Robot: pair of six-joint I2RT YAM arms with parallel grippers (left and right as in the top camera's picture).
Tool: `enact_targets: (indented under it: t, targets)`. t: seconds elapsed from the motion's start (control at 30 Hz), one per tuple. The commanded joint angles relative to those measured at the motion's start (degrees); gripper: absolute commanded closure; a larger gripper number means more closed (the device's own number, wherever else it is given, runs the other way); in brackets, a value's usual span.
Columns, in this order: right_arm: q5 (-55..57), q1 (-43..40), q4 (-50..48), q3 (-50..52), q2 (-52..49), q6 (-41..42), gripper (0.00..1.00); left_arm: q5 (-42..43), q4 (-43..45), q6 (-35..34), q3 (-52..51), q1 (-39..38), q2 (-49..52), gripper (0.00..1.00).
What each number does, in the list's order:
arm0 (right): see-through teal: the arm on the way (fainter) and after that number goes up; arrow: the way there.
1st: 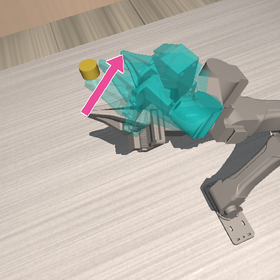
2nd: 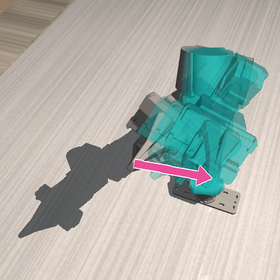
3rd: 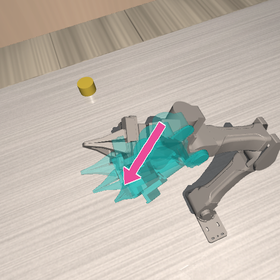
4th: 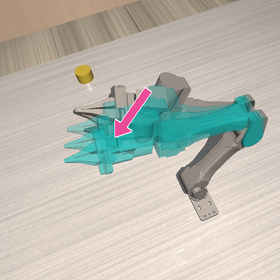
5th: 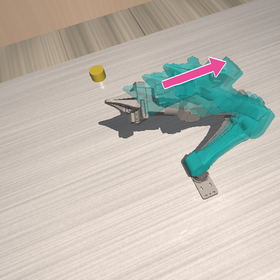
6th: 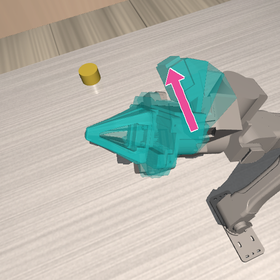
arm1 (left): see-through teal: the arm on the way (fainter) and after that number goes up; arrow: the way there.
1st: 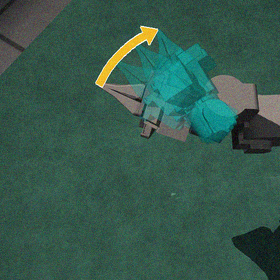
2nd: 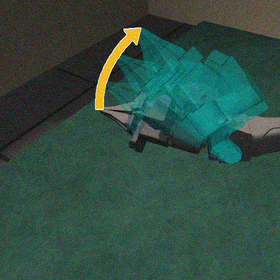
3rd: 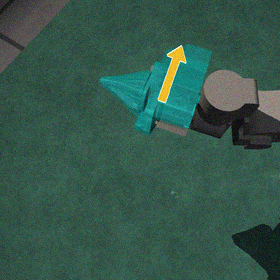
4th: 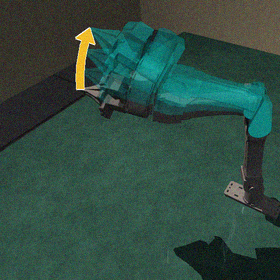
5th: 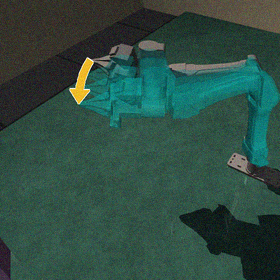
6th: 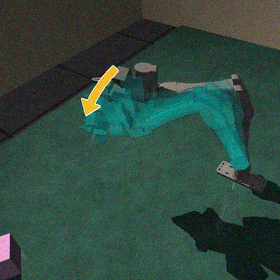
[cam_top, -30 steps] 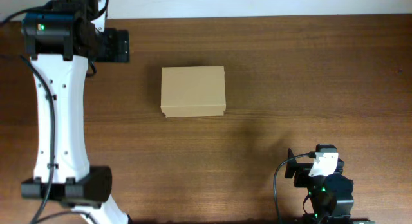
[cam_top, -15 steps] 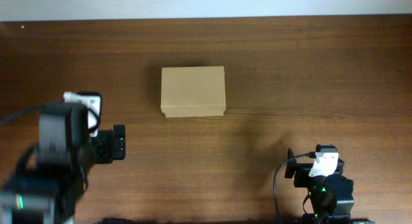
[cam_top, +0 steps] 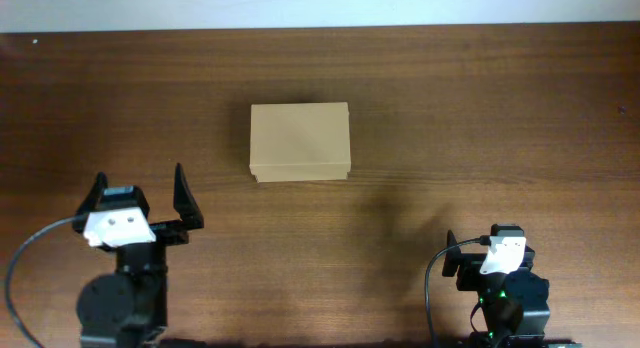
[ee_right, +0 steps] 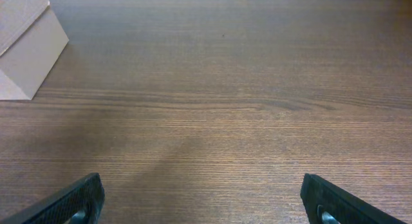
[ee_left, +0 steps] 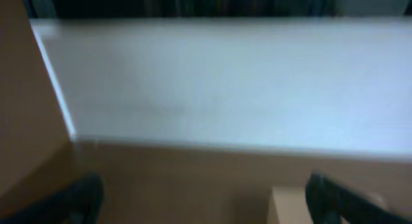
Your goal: Pack container
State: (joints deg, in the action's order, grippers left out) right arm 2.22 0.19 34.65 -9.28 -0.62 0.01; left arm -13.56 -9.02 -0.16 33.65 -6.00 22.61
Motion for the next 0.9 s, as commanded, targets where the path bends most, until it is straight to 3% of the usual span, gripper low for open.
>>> enact_targets:
  t: [0.0,0.23,0.87]
  targets:
    - [-0.1,0.1,0.0,0.4,0.5,0.4,0.01,-0.4,7.2,0.4,-8.2,1.4,-3.3,0.00]
    - [-0.1,0.1,0.0,0.4,0.5,0.4,0.01,-0.4,19.4,0.4,-19.7,4.2,-7.2,0.00]
    - [-0.1,0.1,0.0,0.4,0.5,0.4,0.01,-0.4,21.0,0.4,-33.0,6.3,-15.5,0.00]
